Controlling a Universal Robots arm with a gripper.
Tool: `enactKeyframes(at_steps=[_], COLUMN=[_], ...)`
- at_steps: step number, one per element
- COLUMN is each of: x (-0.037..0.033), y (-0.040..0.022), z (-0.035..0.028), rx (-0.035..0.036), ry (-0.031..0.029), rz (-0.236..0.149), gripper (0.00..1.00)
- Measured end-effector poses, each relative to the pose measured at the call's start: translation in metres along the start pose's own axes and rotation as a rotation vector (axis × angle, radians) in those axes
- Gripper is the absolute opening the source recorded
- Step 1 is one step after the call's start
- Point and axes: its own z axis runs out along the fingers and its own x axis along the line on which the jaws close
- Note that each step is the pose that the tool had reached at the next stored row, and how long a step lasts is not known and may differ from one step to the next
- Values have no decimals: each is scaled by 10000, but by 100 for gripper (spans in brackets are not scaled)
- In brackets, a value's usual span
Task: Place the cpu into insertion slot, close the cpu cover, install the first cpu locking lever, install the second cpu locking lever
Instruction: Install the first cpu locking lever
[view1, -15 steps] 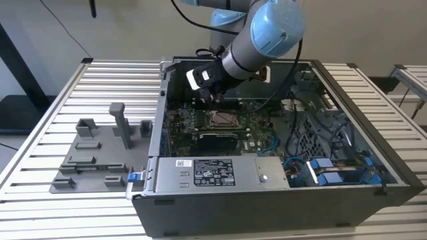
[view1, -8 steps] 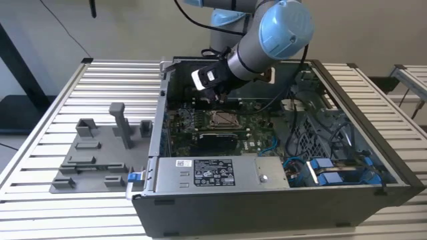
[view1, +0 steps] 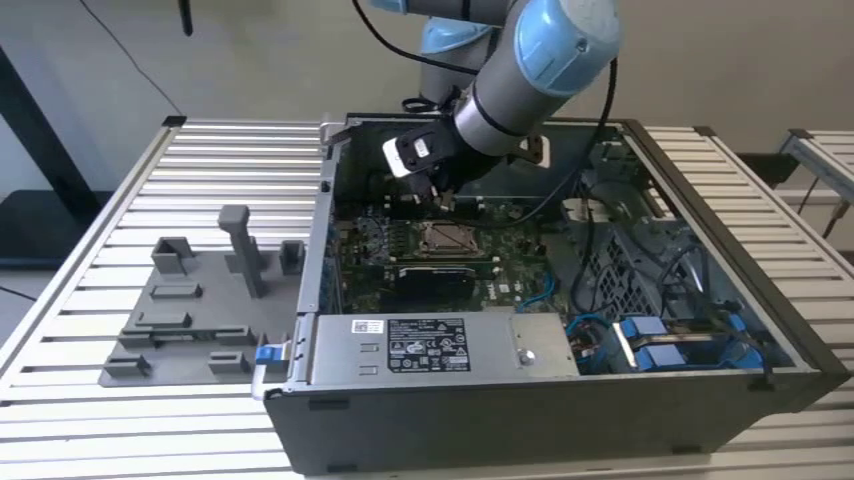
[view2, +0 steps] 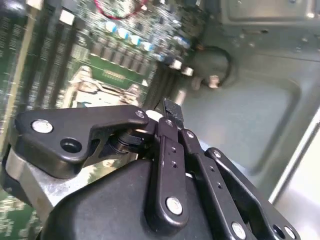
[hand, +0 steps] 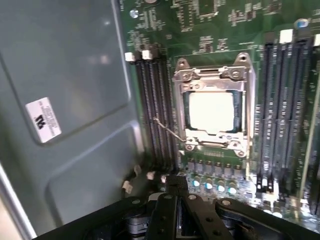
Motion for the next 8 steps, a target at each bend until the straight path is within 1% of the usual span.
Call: enactKeyframes(at_steps=[1,2,3,4,7,8], x=[3,7,12,14,20,20], y=[-1,-1,-2,-2,-2,-2], z=[-2,0,1,2,5,5], rx=[-56,-165,-303,-444,-911,-1046], ry=[-122,-244,-296,-312,-342,-359], rz=[-5,-34,-106,-195,-517,-640], gripper=[11,11,11,11,11,11])
